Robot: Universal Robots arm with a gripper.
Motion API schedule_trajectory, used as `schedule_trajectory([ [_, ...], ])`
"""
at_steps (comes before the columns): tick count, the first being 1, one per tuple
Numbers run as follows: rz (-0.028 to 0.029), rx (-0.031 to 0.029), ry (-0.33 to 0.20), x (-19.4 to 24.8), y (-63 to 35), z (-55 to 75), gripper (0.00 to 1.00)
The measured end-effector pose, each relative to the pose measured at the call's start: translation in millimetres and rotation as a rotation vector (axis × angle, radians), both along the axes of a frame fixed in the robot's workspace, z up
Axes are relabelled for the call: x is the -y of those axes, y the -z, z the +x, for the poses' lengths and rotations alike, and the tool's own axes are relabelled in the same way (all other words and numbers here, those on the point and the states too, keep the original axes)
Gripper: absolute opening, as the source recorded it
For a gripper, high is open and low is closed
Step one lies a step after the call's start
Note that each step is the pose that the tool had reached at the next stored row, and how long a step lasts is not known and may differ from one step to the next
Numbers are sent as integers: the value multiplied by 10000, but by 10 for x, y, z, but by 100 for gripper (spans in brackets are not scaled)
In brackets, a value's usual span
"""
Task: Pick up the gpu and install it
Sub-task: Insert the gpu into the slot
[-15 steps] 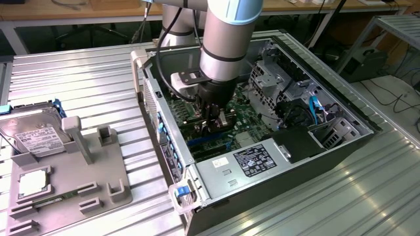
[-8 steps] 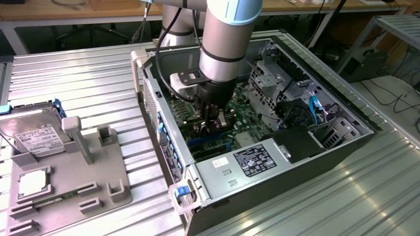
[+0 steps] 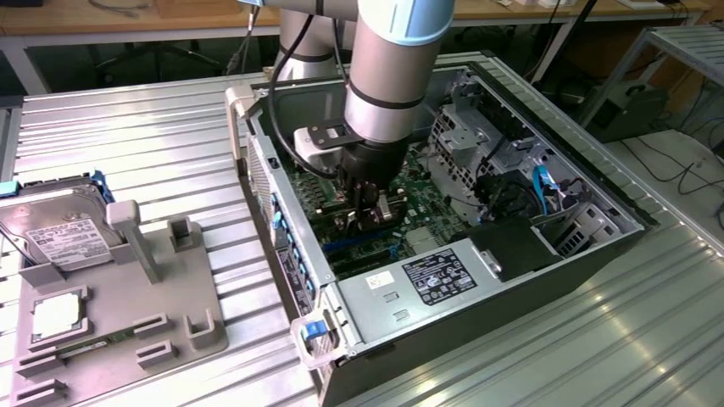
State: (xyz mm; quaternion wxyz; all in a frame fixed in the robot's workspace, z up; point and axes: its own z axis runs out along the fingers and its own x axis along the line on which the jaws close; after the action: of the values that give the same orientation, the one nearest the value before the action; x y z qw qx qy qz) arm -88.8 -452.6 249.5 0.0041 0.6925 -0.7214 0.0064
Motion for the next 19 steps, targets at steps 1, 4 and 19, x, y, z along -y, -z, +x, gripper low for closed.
schedule_trajectory([
  [1, 0, 0, 46, 0, 0, 0, 30],
  [4, 0, 0, 129, 1, 0, 4, 30],
  [19, 0, 0, 199, 1, 0, -25, 30],
])
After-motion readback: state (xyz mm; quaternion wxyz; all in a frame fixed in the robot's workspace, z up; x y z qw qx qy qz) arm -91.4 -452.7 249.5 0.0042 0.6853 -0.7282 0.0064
